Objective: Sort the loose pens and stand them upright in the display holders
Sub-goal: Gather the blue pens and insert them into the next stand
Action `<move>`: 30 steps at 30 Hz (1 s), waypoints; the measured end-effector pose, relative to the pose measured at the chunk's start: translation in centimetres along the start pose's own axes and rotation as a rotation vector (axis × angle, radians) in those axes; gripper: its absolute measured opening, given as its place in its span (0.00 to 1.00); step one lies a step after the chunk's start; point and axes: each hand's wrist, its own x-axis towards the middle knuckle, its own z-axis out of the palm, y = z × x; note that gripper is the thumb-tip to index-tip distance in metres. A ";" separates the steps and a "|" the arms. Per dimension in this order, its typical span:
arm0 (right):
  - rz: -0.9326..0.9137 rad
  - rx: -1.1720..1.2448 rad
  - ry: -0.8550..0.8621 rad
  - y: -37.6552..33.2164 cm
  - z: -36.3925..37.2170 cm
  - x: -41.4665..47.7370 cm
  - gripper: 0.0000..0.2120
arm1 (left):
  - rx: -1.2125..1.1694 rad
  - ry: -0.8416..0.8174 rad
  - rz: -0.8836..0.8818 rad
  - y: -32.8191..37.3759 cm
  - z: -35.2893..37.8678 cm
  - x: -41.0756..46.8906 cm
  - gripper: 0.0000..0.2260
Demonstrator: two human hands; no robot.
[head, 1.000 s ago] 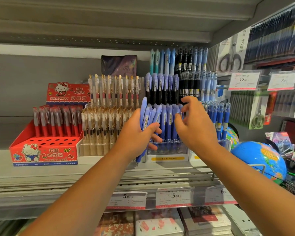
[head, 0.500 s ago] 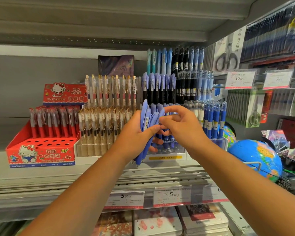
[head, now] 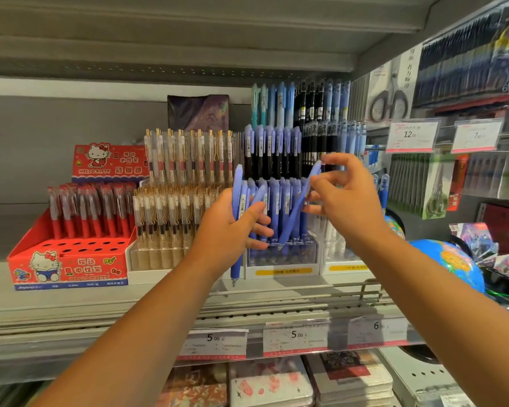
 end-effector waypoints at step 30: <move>-0.067 -0.881 -0.078 1.6 0.2 1.1 0.12 | 0.110 0.035 0.085 0.4 0.1 -0.3 0.05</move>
